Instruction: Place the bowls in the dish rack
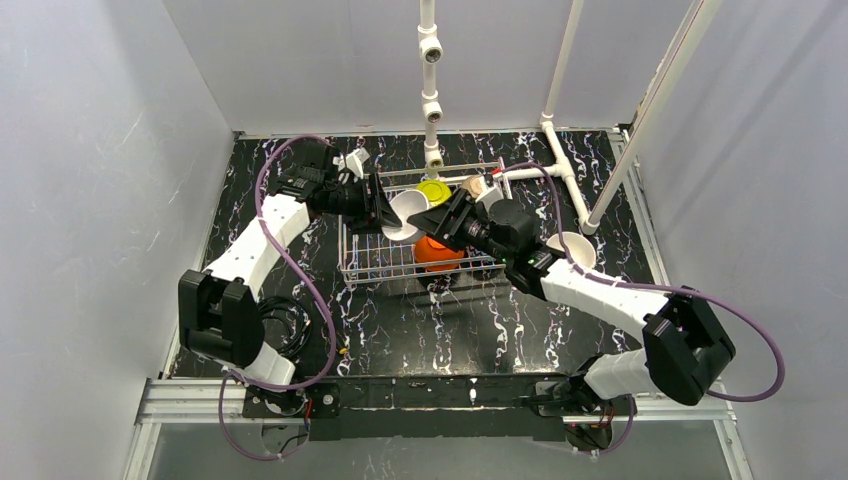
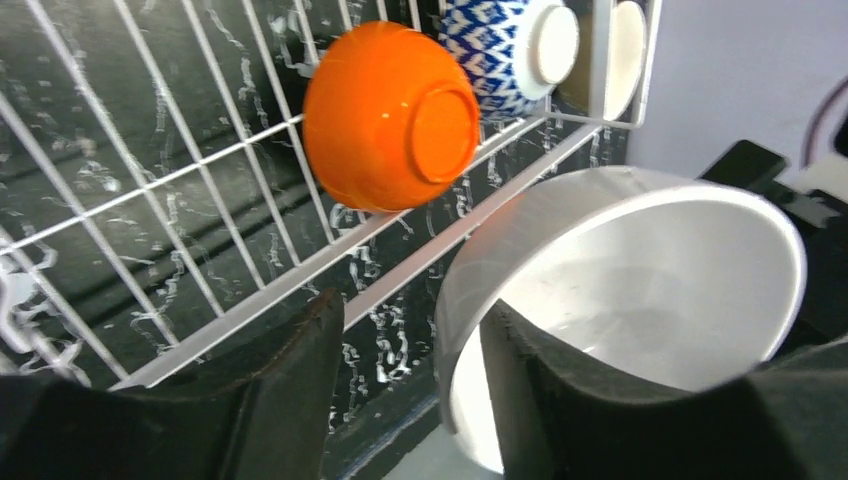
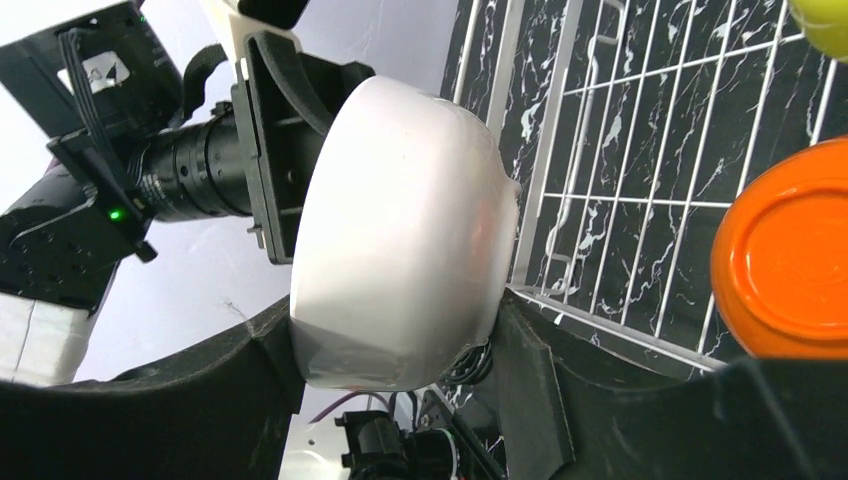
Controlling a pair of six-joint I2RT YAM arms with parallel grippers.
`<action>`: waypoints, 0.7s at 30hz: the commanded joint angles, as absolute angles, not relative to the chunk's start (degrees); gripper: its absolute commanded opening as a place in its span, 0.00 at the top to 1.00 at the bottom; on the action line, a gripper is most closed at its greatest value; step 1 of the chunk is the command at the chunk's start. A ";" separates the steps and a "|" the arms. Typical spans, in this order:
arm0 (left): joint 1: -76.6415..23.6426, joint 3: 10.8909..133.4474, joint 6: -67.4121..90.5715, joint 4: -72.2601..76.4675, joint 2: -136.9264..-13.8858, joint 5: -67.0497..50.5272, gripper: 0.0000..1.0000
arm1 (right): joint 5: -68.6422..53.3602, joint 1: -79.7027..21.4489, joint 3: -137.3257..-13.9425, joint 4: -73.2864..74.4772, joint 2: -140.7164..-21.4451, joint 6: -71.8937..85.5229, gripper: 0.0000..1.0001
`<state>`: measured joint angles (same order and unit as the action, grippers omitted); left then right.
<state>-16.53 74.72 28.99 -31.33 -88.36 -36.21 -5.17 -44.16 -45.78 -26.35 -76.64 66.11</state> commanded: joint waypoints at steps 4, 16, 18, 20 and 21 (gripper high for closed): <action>-15.57 77.04 26.43 -34.80 -81.83 -21.97 0.39 | -0.34 -44.13 -52.81 -25.71 -79.14 60.99 0.75; -15.29 73.35 23.87 -32.88 -59.71 2.32 0.17 | 1.05 -47.06 -70.38 -14.92 -89.89 32.99 0.75; -15.29 72.72 23.78 -32.17 -56.90 3.83 0.14 | 1.44 -47.55 -73.35 -12.79 -92.18 26.98 0.75; -15.29 72.83 23.58 -32.39 -55.27 4.56 0.12 | 3.94 -48.21 -75.27 -11.38 -94.04 22.59 0.75; -15.29 73.24 23.39 -32.76 -54.92 4.71 0.11 | 5.27 -48.66 -75.78 -11.52 -94.92 20.28 0.75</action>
<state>-15.49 74.24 24.77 -32.56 -56.16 -0.45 1.21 -47.44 -71.07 -12.86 -92.58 34.17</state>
